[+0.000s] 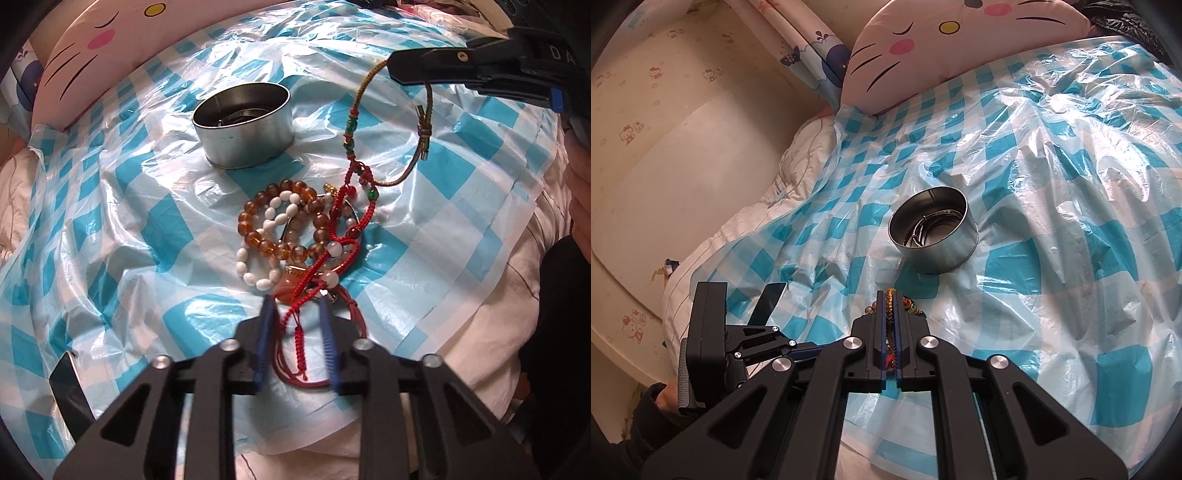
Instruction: Organize jewelry
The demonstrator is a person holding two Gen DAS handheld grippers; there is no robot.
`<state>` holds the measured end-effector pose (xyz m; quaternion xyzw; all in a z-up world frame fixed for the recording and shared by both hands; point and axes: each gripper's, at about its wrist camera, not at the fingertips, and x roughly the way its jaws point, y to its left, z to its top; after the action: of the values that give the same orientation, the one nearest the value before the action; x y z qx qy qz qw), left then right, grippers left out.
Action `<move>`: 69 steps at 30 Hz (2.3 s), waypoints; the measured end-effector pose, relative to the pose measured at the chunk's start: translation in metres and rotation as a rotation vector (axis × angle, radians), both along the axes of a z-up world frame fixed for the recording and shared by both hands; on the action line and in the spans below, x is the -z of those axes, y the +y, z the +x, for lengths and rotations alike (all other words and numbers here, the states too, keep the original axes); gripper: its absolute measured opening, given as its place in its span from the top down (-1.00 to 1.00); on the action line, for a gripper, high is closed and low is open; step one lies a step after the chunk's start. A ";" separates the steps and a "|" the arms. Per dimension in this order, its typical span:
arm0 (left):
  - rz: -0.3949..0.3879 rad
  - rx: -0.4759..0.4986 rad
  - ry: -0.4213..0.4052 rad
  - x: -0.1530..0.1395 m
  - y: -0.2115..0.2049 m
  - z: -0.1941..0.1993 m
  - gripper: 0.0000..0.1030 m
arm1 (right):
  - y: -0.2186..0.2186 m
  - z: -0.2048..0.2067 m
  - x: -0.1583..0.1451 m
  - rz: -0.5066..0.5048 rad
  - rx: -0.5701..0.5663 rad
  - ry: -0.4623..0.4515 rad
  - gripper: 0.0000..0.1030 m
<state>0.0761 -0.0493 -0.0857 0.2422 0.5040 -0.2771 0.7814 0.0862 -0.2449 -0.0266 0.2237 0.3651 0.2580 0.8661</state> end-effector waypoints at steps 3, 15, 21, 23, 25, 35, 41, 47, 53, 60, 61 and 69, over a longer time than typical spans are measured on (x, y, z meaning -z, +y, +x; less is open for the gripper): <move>-0.042 -0.033 -0.007 -0.008 0.007 0.000 0.89 | -0.001 0.000 0.001 0.001 -0.001 0.000 0.93; -0.512 -0.234 -0.016 -0.074 0.040 0.007 0.91 | 0.000 -0.009 -0.013 0.030 -0.032 -0.097 0.93; -0.406 -0.198 -0.052 -0.072 0.021 0.003 0.91 | -0.002 -0.010 -0.015 0.037 -0.040 -0.102 0.93; -0.247 -0.130 -0.054 -0.054 0.010 -0.002 0.90 | -0.002 -0.010 -0.015 0.037 -0.044 -0.100 0.93; -0.098 -0.094 -0.060 -0.032 0.005 -0.004 0.01 | -0.001 -0.009 -0.014 0.035 -0.049 -0.097 0.93; -0.107 -0.090 -0.049 -0.010 0.011 -0.005 -0.03 | 0.001 -0.009 -0.011 0.033 -0.057 -0.086 0.93; -0.140 -0.055 -0.093 -0.032 0.008 -0.007 -0.03 | 0.001 -0.009 -0.011 0.036 -0.056 -0.082 0.93; -0.070 -0.036 0.052 0.006 0.005 0.003 0.83 | 0.000 -0.009 -0.010 0.045 -0.054 -0.080 0.93; -0.119 -0.093 0.058 0.000 0.013 0.005 0.84 | 0.000 -0.009 -0.010 0.049 -0.056 -0.078 0.93; -0.054 -0.076 0.009 -0.001 0.006 0.004 0.84 | 0.000 -0.009 -0.009 0.048 -0.056 -0.074 0.93; -0.051 -0.078 0.018 0.002 0.007 0.006 0.84 | 0.000 -0.009 -0.009 0.049 -0.056 -0.072 0.93; -0.017 -0.057 -0.022 0.003 0.005 -0.001 -0.01 | 0.001 -0.009 -0.009 0.050 -0.059 -0.067 0.93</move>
<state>0.0752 -0.0439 -0.0882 0.2244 0.4998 -0.2563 0.7963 0.0767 -0.2435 -0.0180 0.2257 0.3358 0.2997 0.8640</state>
